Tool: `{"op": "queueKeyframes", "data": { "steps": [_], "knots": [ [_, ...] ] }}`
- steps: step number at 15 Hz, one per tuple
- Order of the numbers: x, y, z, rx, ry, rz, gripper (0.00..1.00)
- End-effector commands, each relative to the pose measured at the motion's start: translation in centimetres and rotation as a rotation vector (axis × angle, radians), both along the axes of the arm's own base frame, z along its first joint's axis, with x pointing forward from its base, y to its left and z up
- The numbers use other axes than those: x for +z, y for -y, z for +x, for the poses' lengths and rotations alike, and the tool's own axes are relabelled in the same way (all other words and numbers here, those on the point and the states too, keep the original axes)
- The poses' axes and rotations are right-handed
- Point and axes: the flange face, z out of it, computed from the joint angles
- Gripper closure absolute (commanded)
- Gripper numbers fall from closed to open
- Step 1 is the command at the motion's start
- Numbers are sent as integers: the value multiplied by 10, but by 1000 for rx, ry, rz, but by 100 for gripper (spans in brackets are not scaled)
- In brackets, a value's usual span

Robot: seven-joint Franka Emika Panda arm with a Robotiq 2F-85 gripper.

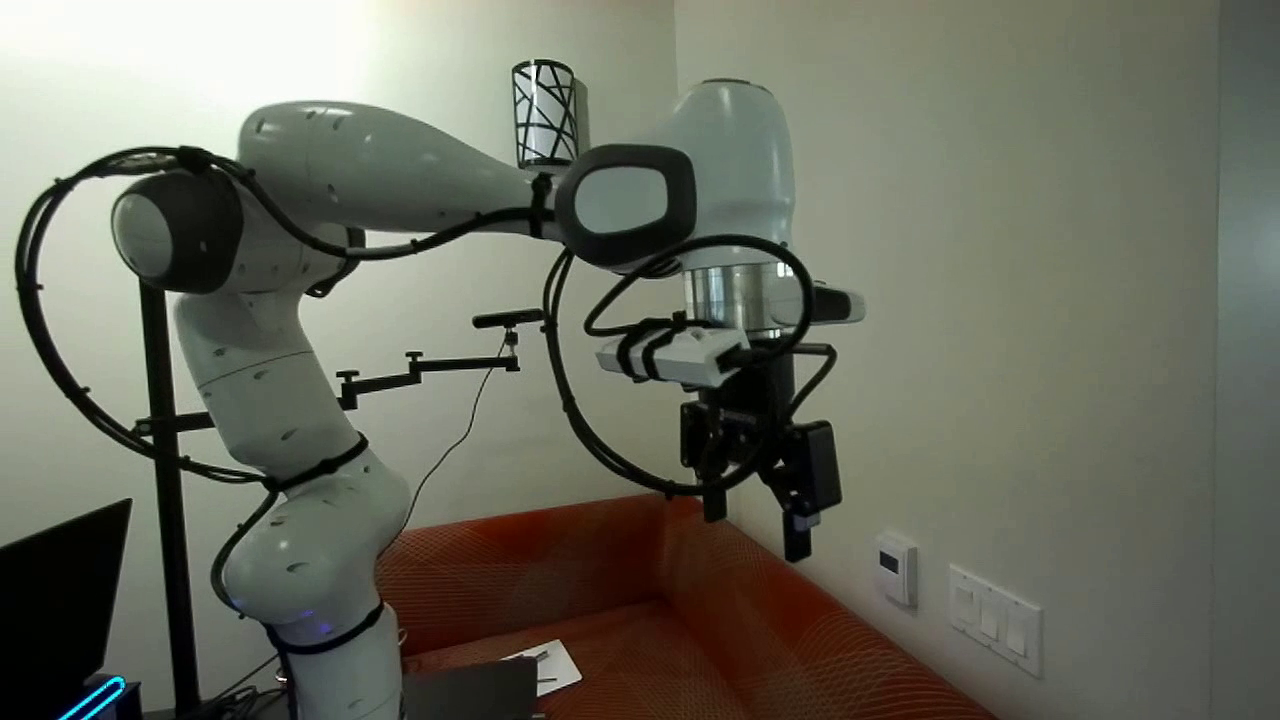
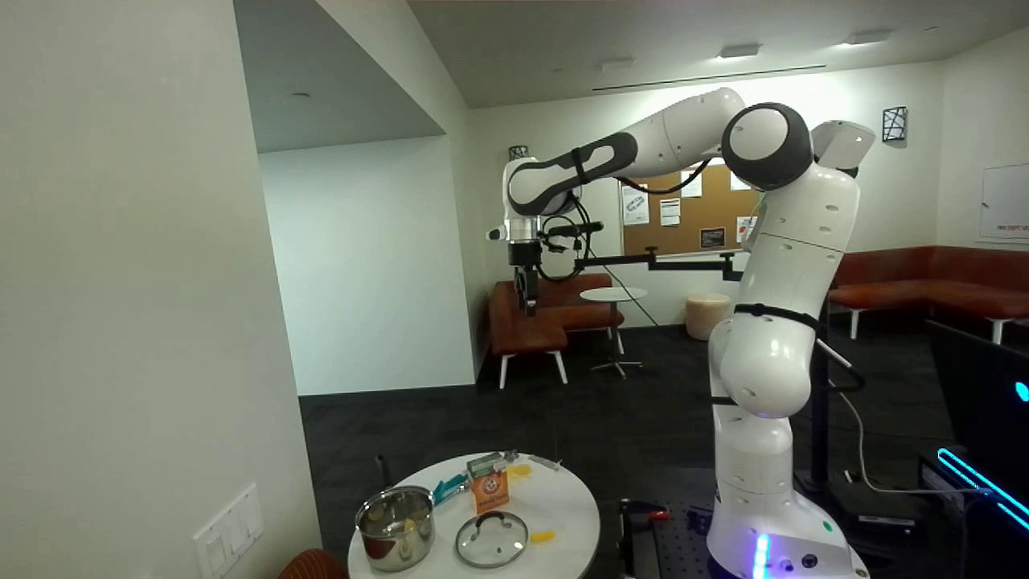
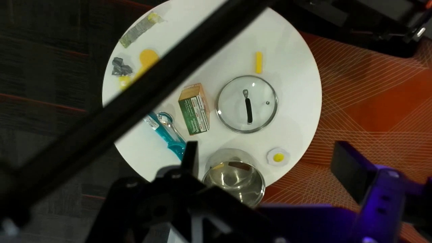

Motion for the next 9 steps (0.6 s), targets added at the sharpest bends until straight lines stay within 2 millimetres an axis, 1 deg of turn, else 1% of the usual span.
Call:
{"op": "queueKeyframes", "data": {
  "steps": [1,5,9],
  "knots": [
    [-13,13,16,75,-48,-14,0],
    [-38,17,25,122,-87,-12,0],
    [-60,11,38,137,-108,-14,0]
  ]
}}
